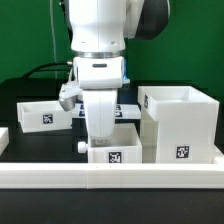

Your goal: Assemble drawer

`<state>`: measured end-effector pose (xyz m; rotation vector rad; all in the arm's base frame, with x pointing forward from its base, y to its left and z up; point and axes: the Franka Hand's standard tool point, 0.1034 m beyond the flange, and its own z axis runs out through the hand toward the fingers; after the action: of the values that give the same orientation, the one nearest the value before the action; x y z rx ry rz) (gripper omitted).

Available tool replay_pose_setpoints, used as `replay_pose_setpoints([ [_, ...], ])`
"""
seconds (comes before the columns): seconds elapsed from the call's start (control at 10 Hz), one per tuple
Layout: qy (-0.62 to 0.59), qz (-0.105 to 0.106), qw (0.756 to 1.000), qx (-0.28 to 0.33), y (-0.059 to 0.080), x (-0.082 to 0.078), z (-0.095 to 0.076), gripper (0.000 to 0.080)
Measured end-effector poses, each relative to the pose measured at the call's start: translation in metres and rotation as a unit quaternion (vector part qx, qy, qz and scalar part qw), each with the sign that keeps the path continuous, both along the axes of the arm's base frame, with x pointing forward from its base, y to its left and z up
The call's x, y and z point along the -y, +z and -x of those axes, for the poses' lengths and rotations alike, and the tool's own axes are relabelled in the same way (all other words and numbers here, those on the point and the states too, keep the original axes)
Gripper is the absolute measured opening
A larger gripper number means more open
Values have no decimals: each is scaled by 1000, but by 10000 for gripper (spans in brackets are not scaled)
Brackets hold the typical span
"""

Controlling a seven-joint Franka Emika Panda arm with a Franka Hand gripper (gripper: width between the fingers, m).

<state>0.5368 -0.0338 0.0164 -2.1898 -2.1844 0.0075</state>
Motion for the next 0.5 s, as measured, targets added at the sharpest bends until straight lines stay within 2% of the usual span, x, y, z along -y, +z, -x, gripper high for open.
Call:
replay_pose_setpoints([
  [0.2, 11, 1, 1000, 6, 0, -5, -3, 42],
  [0.5, 35, 5, 999, 6, -3, -21, -3, 42],
])
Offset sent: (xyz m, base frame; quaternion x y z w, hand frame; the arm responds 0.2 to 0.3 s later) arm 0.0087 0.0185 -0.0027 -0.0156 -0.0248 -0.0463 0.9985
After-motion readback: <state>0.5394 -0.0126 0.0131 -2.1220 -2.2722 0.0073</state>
